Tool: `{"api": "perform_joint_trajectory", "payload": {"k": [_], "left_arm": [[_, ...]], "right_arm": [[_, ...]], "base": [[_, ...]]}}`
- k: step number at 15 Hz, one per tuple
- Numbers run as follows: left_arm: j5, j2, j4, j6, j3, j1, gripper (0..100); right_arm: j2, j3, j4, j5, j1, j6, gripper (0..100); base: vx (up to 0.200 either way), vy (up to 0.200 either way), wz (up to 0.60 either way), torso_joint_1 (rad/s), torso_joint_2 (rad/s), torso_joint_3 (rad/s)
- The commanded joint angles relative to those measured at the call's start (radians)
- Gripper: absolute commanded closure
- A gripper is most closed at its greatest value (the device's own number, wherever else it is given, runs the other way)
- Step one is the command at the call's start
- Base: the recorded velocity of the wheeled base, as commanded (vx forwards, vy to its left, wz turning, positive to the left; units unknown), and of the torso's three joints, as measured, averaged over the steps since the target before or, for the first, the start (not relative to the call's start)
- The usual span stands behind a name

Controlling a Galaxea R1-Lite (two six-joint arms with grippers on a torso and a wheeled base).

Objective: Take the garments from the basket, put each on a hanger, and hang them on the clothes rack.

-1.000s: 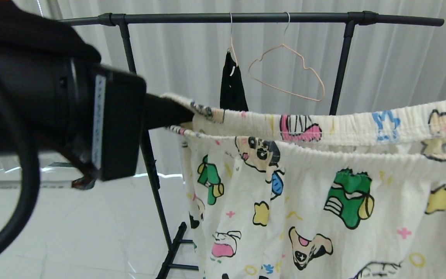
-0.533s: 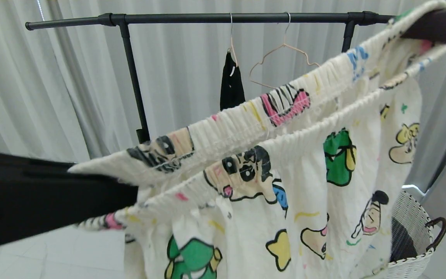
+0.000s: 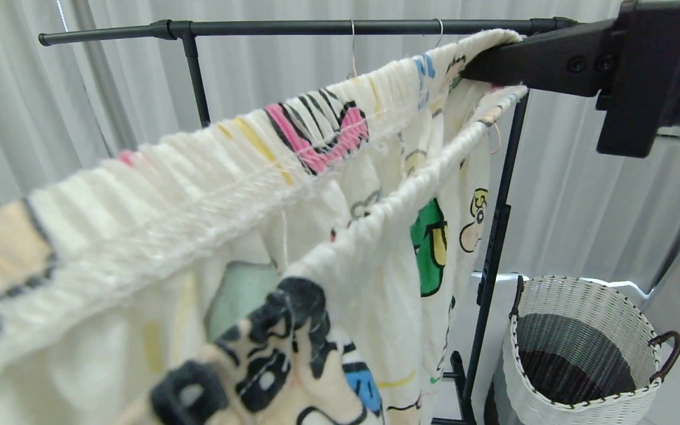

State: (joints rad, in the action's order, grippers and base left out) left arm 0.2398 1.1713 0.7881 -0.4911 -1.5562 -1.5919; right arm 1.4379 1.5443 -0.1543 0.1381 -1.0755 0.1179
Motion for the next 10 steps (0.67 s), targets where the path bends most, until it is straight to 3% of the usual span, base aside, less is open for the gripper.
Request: {"api": "perform_joint_trajectory", "payload": {"k": [1,4,7,8,9,10], "left_arm": [[0.0,-0.009,0.0,0.0,-0.001,-0.006,100],[0.004,-0.005,0.005,0.026,0.004,0.03,100],[0.006,0.031,0.01,0.212,0.004,0.354,100],[0.007,0.048,0.008,0.298,0.004,0.455,100],[0.001,0.073,-0.004,0.44,-0.002,0.601,100],[0.001,0.1,-0.041,0.508,-0.008,0.665,100]], "right_arm": [[0.009,-0.001,0.001,0.003,-0.001,0.0,100],[-0.02,-0.001,-0.019,0.008,0.025,0.0,100],[-0.105,0.02,-0.169,0.009,0.143,0.0,100],[-0.126,0.034,-0.22,0.009,0.152,0.0,100],[-0.159,0.053,-0.298,0.005,0.155,-0.001,100],[-0.18,0.051,-0.341,0.0,0.151,-0.001,100]], "base": [[0.0,0.0,0.0,0.0,0.0,0.0],[0.0,0.0,0.0,0.0,0.0,0.0],[0.0,0.0,0.0,0.0,0.0,0.0],[0.0,0.0,0.0,0.0,0.0,0.0],[0.0,0.0,0.0,0.0,0.0,0.0],[0.0,0.0,0.0,0.0,0.0,0.0]]}}
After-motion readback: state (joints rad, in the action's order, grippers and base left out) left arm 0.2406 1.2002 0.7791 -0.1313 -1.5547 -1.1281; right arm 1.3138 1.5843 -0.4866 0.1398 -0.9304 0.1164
